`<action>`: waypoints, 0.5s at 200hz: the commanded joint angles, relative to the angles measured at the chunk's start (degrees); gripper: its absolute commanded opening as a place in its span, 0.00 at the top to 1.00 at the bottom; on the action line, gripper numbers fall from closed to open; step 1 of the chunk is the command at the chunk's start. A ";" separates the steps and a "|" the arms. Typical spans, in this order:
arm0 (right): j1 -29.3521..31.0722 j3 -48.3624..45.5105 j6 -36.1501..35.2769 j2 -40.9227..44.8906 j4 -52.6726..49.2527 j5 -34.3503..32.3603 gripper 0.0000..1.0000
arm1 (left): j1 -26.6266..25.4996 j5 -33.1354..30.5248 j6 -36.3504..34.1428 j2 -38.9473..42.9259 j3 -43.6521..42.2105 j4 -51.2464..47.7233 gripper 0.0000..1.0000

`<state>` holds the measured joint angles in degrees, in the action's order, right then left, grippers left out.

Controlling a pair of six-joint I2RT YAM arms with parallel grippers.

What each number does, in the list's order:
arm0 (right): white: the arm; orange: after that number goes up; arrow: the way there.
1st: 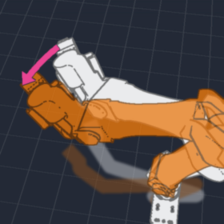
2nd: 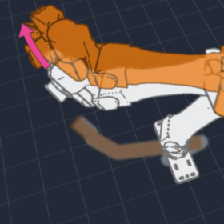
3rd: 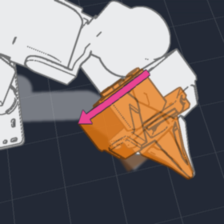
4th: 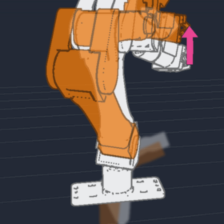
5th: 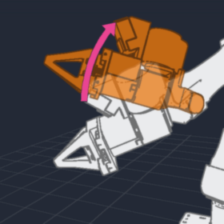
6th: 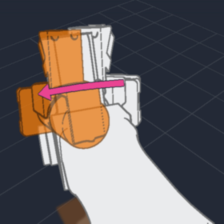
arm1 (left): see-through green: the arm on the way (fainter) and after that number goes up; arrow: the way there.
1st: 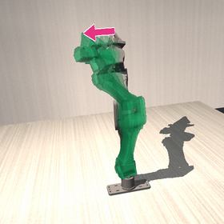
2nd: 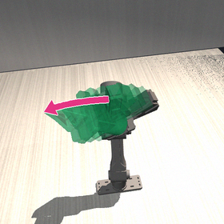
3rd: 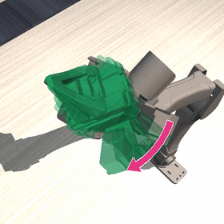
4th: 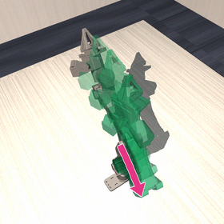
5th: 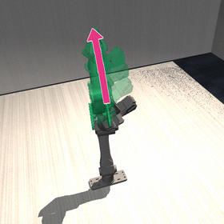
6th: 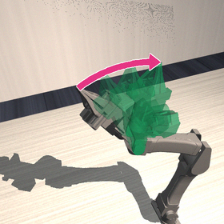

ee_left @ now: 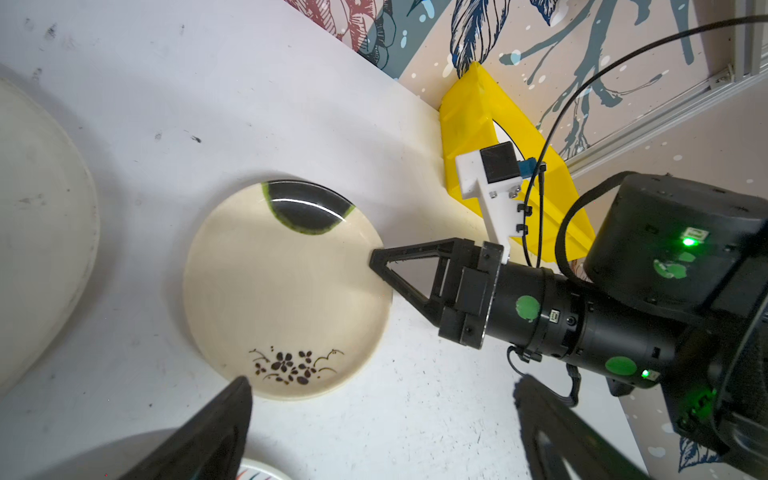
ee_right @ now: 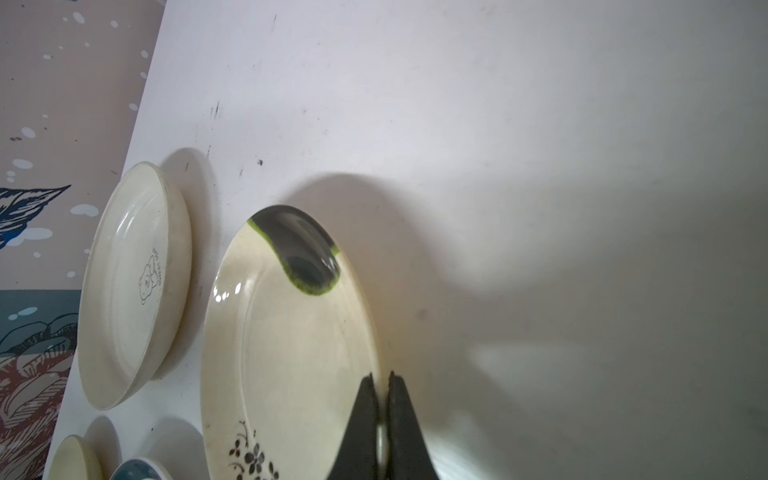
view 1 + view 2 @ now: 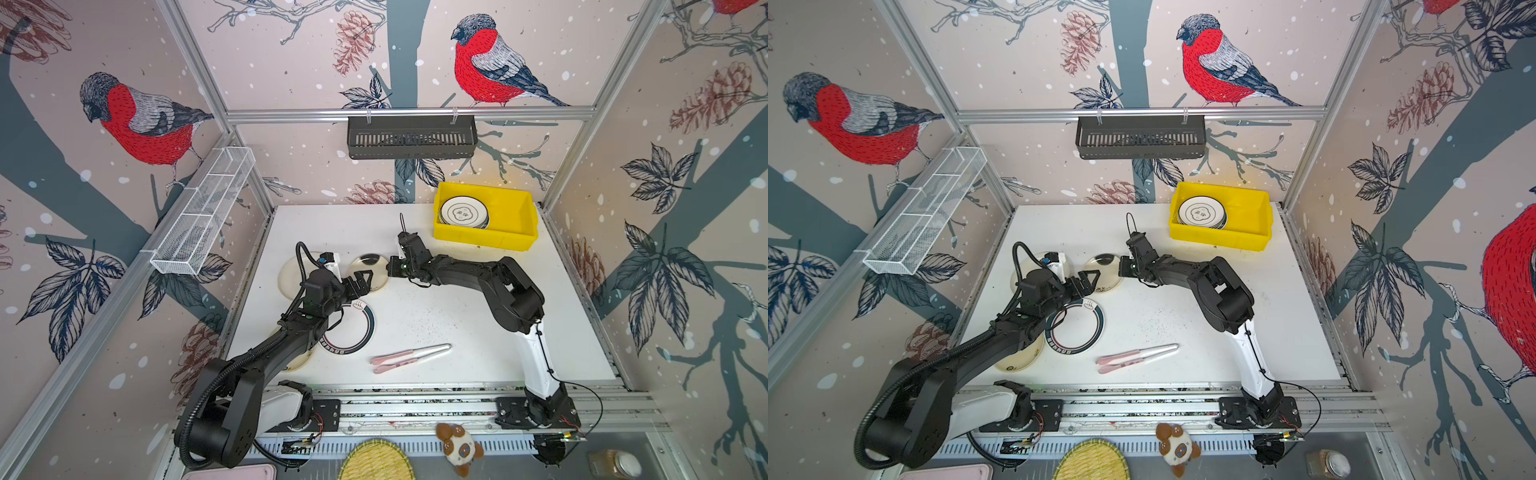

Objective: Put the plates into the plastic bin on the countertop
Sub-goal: 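Close the right gripper on the cream plate's rim and tilt it up, then lift the cream plate with the right gripper and carry it over the bin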

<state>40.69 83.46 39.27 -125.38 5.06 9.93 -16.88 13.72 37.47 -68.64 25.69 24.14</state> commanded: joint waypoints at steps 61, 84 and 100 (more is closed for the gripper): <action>-4.52 -8.42 1.69 11.21 5.30 -1.83 1.00 | 0.01 1.92 0.06 -1.13 0.94 3.51 0.02; -6.63 -10.44 1.30 15.46 5.44 -2.00 1.00 | 0.06 2.41 -0.08 -1.68 1.45 3.22 0.02; -8.48 -11.65 0.67 18.63 5.29 -2.48 1.00 | 0.09 2.50 -0.10 -1.76 1.73 3.19 0.02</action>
<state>34.02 73.06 40.51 -110.43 7.70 8.56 -16.88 15.22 37.47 -70.19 26.72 25.06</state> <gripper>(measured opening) 0.080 0.977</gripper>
